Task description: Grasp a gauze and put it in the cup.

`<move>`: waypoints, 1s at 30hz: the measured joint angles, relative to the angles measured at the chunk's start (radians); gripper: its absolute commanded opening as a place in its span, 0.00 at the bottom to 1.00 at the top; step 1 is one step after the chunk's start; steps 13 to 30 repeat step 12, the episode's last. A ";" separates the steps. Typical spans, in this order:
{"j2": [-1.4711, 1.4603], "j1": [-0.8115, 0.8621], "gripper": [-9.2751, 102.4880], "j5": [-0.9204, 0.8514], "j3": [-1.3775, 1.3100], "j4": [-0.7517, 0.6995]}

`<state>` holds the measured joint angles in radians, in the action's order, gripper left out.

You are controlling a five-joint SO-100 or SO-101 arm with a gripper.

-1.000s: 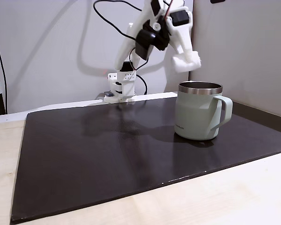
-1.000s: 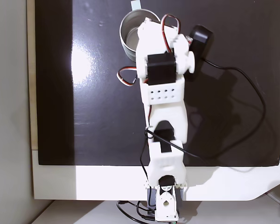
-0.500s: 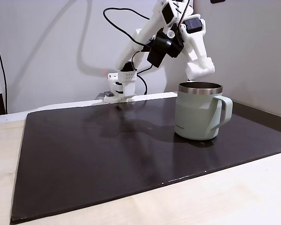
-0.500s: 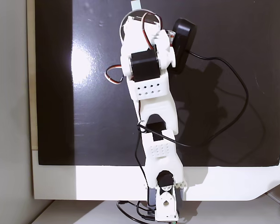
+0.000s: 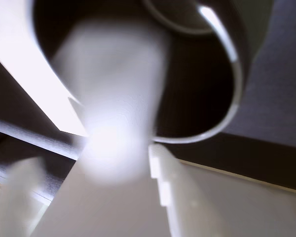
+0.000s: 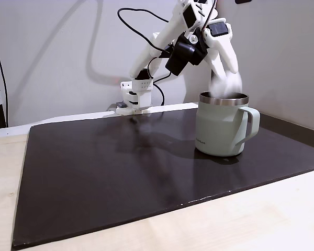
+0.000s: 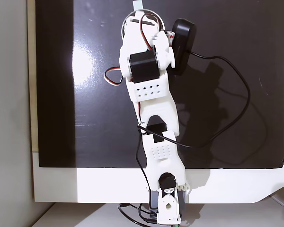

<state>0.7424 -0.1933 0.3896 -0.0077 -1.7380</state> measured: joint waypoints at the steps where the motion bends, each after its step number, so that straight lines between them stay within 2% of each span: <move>1: 0.000 -0.003 0.40 0.000 0.000 0.000; 30: 0.000 -0.006 0.39 0.000 0.000 0.000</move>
